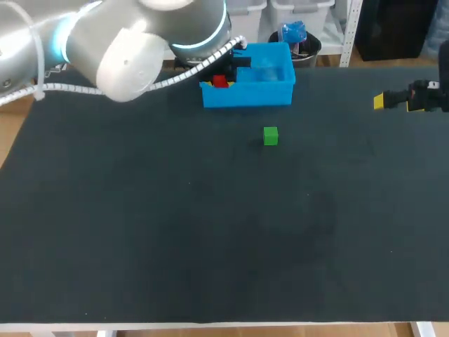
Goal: Use the left arm to pick the red cube and place it into the blue plastic box first, then use the right arm to grasp the green cube and put it into the same blue plastic box after the first action is fully finished.
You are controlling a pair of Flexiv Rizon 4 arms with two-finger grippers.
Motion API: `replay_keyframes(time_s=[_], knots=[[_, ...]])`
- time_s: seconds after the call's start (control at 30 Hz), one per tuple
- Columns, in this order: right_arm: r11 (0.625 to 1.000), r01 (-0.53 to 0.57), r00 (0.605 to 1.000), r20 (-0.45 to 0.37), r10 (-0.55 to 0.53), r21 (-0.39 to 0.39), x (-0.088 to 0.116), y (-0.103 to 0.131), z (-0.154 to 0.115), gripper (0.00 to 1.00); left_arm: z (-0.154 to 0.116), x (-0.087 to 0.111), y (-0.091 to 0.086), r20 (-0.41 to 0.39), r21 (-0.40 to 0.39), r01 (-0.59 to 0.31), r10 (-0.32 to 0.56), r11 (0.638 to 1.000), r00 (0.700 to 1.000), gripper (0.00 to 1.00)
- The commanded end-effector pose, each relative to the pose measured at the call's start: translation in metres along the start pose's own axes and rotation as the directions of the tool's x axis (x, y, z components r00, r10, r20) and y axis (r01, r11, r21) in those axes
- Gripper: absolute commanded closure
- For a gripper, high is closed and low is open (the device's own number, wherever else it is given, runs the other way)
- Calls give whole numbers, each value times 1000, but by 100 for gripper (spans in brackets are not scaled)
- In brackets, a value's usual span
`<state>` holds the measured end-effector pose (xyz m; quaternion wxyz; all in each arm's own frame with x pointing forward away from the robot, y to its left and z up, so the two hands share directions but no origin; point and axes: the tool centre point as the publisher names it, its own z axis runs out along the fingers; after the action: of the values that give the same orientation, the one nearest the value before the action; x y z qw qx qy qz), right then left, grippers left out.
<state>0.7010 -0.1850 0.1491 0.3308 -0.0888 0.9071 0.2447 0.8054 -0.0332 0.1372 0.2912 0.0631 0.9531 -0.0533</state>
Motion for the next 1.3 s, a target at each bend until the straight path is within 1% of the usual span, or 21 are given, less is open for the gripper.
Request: replay_keyframes(time_s=[0.03, 0.07, 0.27, 0.4, 0.67, 0.9, 1.1, 1.3], knots=[[1000, 0, 1000, 0, 0, 0, 0, 0, 0, 0, 0, 5, 7, 43, 35, -5, 4, 999, 999, 100], [1000, 0, 1000, 0, 0, 0, 0, 0, 0, 0, 0, 5, 7, 49, 46, -7, 4, 999, 999, 100], [1000, 0, 1000, 0, 0, 0, 0, 0, 0, 0, 3, 1, 7, 64, 48, -17, 14, 999, 998, 100], [1000, 0, 1000, 0, 0, 0, 0, 0, 0, 0, 8, -7, 9, 73, 49, -19, 15, 999, 997, 100], [1000, 0, 1000, 0, 0, 0, 0, 0, 0, 0, 22, -29, 11, 93, 60, -45, 39, 997, 995, 100], [1000, 0, 1000, 0, 0, 0, 0, 0, 0, 0, 47, -52, 15, 117, 87, -70, 60, 994, 991, 100], [1000, 0, 1000, 0, 0, 0, 0, 0, 0, 0, 67, -71, 18, 113, 99, -77, 66, 992, 991, 100], [1000, 0, 1000, 0, 0, 0, 0, 0, 0, 0, 84, -86, 20, 105, 104, -78, 67, 991, 992, 100]])
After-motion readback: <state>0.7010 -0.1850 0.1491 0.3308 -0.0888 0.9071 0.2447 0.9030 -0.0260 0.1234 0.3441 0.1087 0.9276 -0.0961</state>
